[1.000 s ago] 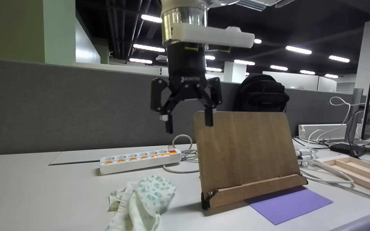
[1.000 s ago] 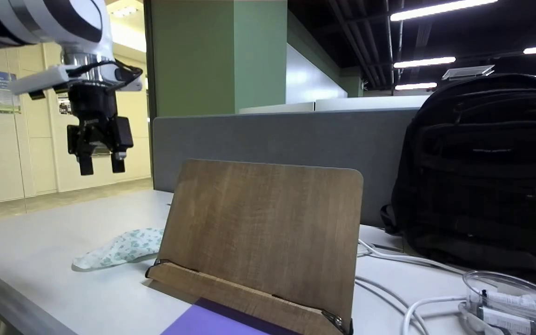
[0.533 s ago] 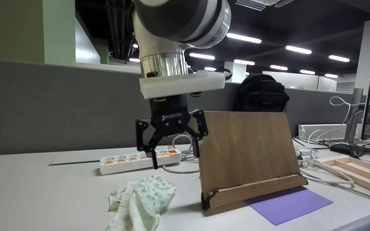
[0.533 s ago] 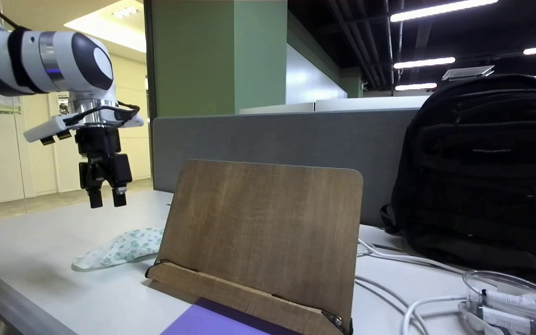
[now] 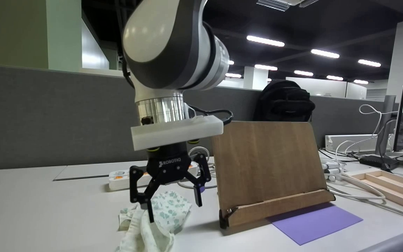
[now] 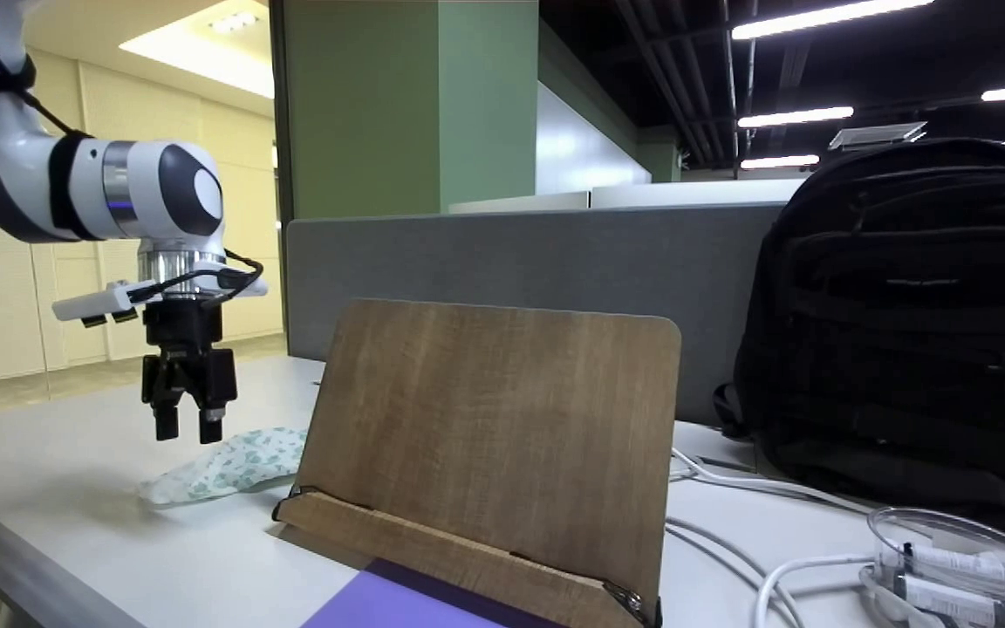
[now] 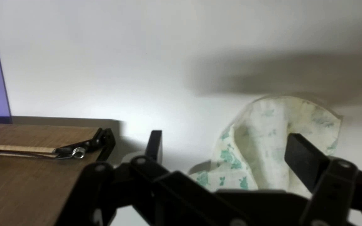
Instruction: Pick the cloth on the counter and put it on the board
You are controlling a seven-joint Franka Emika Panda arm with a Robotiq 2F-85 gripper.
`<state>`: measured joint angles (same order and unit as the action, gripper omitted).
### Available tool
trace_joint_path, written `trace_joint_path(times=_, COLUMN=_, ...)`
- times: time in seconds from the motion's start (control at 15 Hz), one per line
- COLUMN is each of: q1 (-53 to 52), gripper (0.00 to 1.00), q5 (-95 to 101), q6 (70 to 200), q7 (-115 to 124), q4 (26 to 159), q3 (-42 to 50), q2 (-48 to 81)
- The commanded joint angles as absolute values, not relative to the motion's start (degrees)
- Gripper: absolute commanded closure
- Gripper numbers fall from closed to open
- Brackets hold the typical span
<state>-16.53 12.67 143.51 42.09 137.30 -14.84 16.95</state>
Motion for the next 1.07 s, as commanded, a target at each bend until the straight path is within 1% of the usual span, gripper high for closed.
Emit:
trace_joint_path(times=0.0, q1=-19.9, gripper=0.0, q5=11.6, q6=144.5, q7=41.5, q4=135.1, q3=-12.6, q2=19.6)
trace_joint_path(times=0.6, q1=-23.4, gripper=0.0, q5=12.0, q6=152.0, q7=39.4, q4=134.3, q3=-7.9, q2=25.0)
trace_joint_path(times=0.67, q1=-23.8, gripper=0.25, q5=11.7, q6=152.8, q7=39.7, q4=134.2, q3=-7.3, q2=25.6)
trace_joint_path(times=0.73, q1=-24.2, gripper=0.25, q5=11.8, q6=153.5, q7=39.6, q4=134.1, q3=-6.7, q2=26.0)
trace_joint_path(times=0.93, q1=-24.8, gripper=0.49, q5=10.9, q6=155.0, q7=39.3, q4=133.7, q3=-5.6, q2=26.8)
trace_joint_path(times=1.0, q1=-24.7, gripper=0.55, q5=10.2, q6=155.5, q7=39.2, q4=133.6, q3=-5.5, q2=26.8)
